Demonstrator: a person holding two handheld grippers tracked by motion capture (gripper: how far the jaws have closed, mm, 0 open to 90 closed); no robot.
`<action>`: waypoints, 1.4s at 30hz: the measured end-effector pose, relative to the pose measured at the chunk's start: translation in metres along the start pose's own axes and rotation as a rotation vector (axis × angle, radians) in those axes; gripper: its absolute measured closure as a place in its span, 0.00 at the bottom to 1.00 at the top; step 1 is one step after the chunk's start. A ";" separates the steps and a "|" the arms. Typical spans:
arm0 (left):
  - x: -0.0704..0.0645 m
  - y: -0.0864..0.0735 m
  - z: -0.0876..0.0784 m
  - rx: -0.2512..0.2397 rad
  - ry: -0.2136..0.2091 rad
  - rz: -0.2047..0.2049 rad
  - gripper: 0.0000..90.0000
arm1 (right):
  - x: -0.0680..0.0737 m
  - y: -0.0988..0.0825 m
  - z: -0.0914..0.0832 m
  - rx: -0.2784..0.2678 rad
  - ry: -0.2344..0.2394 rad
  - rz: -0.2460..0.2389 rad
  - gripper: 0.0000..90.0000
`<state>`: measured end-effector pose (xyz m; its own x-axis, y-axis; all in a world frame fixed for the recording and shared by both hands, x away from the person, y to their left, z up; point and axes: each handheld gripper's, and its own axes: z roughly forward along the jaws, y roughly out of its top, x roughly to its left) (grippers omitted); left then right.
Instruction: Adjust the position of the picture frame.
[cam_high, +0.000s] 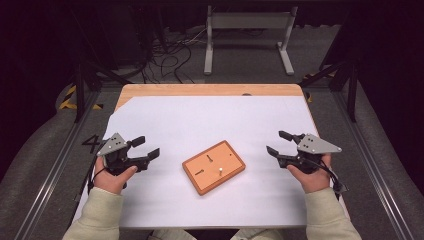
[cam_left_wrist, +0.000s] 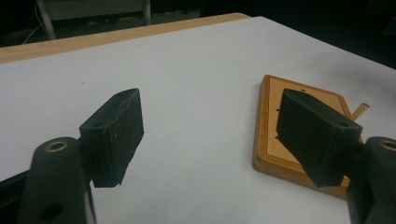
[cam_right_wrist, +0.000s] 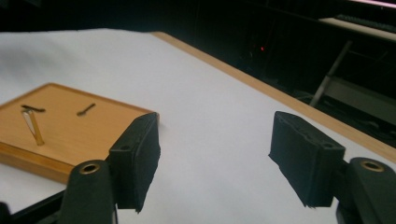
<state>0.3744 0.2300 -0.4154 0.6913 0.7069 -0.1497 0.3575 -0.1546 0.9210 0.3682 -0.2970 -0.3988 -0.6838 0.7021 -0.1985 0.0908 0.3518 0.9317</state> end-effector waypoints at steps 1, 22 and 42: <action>-0.001 0.001 0.001 0.005 -0.010 0.005 0.27 | 0.000 0.000 0.000 0.010 -0.002 0.000 0.40; -0.052 -0.001 0.032 0.458 -0.306 0.057 0.94 | 0.003 0.005 0.000 0.137 0.100 0.051 0.85; -0.112 -0.008 0.078 0.596 -0.532 0.170 1.00 | 0.002 0.002 -0.014 0.140 0.084 0.082 0.86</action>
<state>0.3429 0.0979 -0.4335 0.9181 0.2418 -0.3140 0.3914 -0.6770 0.6233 0.3567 -0.3039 -0.3933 -0.7272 0.6802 -0.0919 0.2446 0.3819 0.8912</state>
